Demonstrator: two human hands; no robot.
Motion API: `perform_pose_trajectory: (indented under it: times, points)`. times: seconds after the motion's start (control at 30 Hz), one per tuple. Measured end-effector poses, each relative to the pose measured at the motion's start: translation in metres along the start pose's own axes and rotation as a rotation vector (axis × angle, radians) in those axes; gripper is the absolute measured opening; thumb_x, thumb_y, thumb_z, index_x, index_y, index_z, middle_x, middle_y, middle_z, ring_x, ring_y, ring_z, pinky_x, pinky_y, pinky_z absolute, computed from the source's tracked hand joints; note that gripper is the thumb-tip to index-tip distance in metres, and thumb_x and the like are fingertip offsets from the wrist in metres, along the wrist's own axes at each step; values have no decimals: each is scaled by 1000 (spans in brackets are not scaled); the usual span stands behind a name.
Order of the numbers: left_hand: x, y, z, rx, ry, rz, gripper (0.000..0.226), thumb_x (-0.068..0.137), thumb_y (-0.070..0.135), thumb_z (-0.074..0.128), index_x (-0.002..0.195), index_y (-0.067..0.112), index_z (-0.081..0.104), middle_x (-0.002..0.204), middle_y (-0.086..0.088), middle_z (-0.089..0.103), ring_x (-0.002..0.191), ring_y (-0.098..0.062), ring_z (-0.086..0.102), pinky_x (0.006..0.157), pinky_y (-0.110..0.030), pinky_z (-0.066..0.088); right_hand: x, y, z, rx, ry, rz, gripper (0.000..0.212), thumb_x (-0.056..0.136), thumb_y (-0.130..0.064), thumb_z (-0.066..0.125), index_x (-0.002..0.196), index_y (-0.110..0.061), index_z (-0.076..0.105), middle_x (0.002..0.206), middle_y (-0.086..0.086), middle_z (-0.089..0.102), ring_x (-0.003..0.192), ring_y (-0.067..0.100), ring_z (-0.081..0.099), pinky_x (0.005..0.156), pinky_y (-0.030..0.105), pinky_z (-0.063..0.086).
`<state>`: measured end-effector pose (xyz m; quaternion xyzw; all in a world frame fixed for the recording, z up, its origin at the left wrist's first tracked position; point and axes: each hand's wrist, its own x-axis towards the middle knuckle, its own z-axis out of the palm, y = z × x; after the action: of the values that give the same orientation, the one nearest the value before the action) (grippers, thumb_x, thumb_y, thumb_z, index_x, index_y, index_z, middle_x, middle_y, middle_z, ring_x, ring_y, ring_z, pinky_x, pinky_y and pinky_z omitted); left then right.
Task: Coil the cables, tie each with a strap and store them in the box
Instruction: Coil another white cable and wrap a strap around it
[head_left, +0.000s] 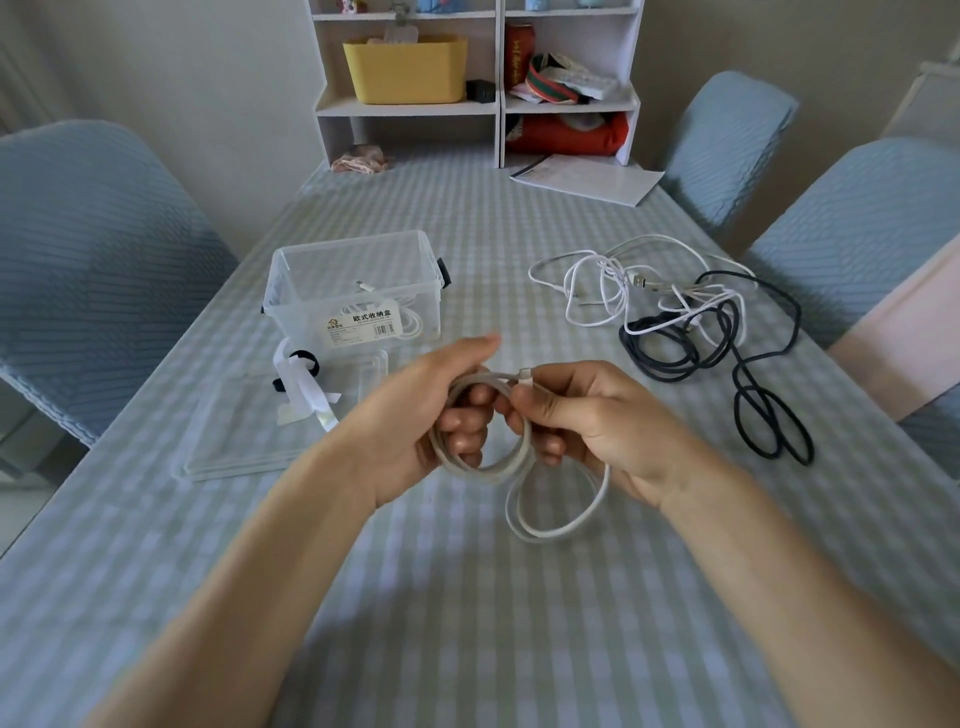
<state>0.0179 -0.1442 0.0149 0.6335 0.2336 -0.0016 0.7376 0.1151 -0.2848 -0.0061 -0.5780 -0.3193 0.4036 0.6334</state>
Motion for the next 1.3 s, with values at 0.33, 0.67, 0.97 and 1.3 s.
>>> perform_pose_trajectory:
  times: [0.33, 0.67, 0.97, 1.3]
  points:
    - [3, -7, 11, -278, 158, 49, 47, 96, 32, 61, 55, 17, 44, 44, 1, 27, 37, -9, 18, 34, -17, 14, 2, 3, 10, 95, 62, 56, 32, 82, -35, 63, 86, -4, 68, 65, 4, 64, 45, 13, 44, 45, 20, 39]
    - [-2, -10, 8, 175, 124, 134, 48, 94, 48, 60, 60, 14, 63, 62, -17, 55, 38, -11, 25, 38, -20, 23, 0, 5, 12, -29, 54, 75, 32, 62, -48, 75, 62, -16, 73, 61, 4, 67, 37, 11, 39, 42, 18, 32]
    - [3, -14, 7, 50, 359, 189, 50, 94, 42, 61, 54, 15, 55, 49, -4, 32, 41, -18, 28, 42, -25, 25, -2, 7, 17, -311, 116, -20, 37, 76, -24, 82, 109, -18, 67, 78, 1, 74, 65, 10, 68, 54, 22, 47]
    - [0, -12, 9, 3, 290, 67, 50, 93, 34, 63, 47, 19, 51, 49, 2, 23, 40, -13, 22, 39, -22, 21, 5, 28, 13, -951, 310, -495, 21, 88, -35, 67, 104, -22, 70, 83, -13, 63, 66, 10, 60, 61, 28, 49]
